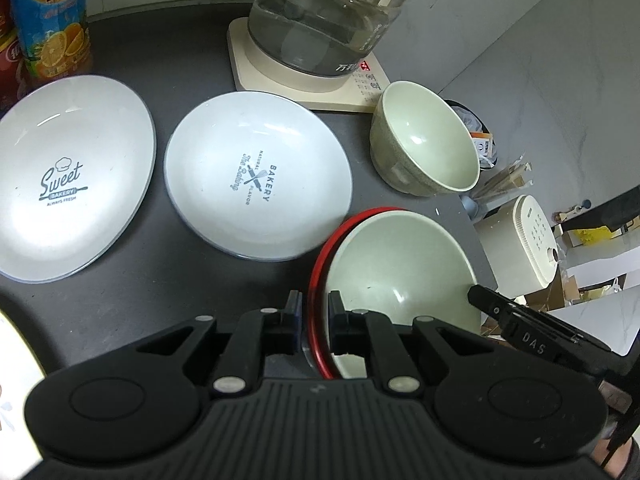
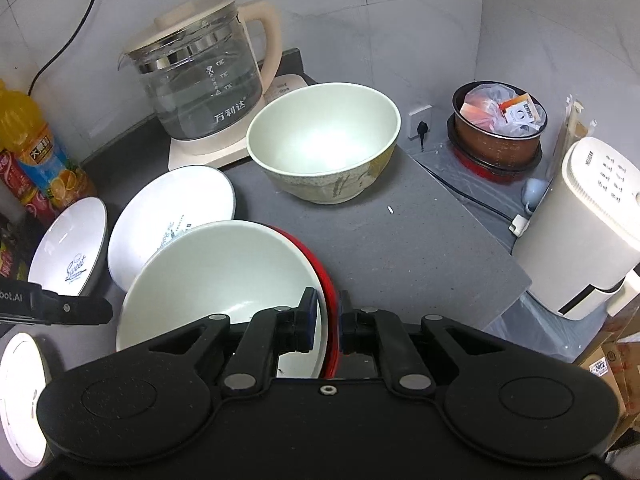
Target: Organize plates and bowls
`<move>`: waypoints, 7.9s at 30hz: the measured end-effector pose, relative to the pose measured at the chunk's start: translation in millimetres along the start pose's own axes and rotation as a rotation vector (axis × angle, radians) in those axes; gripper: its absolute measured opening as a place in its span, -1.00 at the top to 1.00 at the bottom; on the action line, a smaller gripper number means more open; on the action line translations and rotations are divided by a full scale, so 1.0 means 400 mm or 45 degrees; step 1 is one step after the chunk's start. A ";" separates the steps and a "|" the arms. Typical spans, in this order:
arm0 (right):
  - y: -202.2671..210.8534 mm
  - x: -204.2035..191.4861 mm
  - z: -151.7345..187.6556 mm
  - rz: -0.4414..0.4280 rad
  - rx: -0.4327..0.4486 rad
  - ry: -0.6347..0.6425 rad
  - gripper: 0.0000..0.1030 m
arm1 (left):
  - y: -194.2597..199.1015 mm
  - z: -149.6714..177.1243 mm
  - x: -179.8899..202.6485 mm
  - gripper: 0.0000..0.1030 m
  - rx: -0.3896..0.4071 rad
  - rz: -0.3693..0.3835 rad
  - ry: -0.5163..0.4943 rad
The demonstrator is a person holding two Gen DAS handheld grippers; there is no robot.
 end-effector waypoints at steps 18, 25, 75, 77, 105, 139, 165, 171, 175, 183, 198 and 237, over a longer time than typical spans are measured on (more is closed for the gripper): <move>0.023 0.053 -0.073 -0.150 0.048 -0.119 0.10 | -0.010 -0.102 0.095 0.24 0.099 -0.041 -0.057; -0.010 0.109 -0.127 -0.189 0.053 -0.171 0.06 | -0.049 -0.150 0.140 0.21 0.130 -0.044 -0.033; -0.278 0.181 -0.290 -0.260 -0.124 -0.198 0.57 | -0.299 -0.299 0.199 0.76 0.128 -0.079 0.212; -0.255 0.180 -0.292 -0.260 -0.104 -0.205 0.57 | -0.278 -0.297 0.204 0.75 0.136 -0.067 0.196; 0.058 0.074 -0.160 -0.199 0.106 -0.289 0.56 | 0.015 -0.162 0.211 0.75 0.196 0.077 -0.042; 0.106 -0.010 0.056 -0.117 0.019 -0.316 0.56 | 0.027 0.042 0.092 0.75 0.045 0.074 -0.080; 0.068 -0.016 0.059 -0.039 -0.047 -0.263 0.59 | 0.013 0.049 0.040 0.75 0.008 0.029 -0.051; 0.063 -0.021 0.054 -0.027 -0.070 -0.221 0.54 | 0.005 0.052 0.035 0.91 0.019 0.005 -0.067; 0.064 -0.018 0.052 -0.042 -0.083 -0.224 0.52 | 0.008 0.049 0.032 0.93 0.021 0.017 -0.061; 0.087 -0.003 0.035 -0.037 -0.060 -0.205 0.51 | 0.013 0.046 0.030 0.96 0.021 0.033 -0.038; 0.065 0.012 0.025 -0.061 -0.042 -0.178 0.85 | 0.032 0.041 0.019 0.89 0.014 0.024 0.006; 0.152 -0.251 0.002 -0.215 -0.015 0.026 -0.47 | 0.238 0.138 -0.199 -0.47 0.134 -0.210 0.102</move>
Point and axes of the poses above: each gripper's, at about its wrist camera, not at the fingertips, and y roughly against the way its jaws point, x to its right, z to its underside, the point moved 8 cm from there along -y, roughly the way its jaws point, and after that the axes turned 3 degrees about -x, right-handed, at the moved point
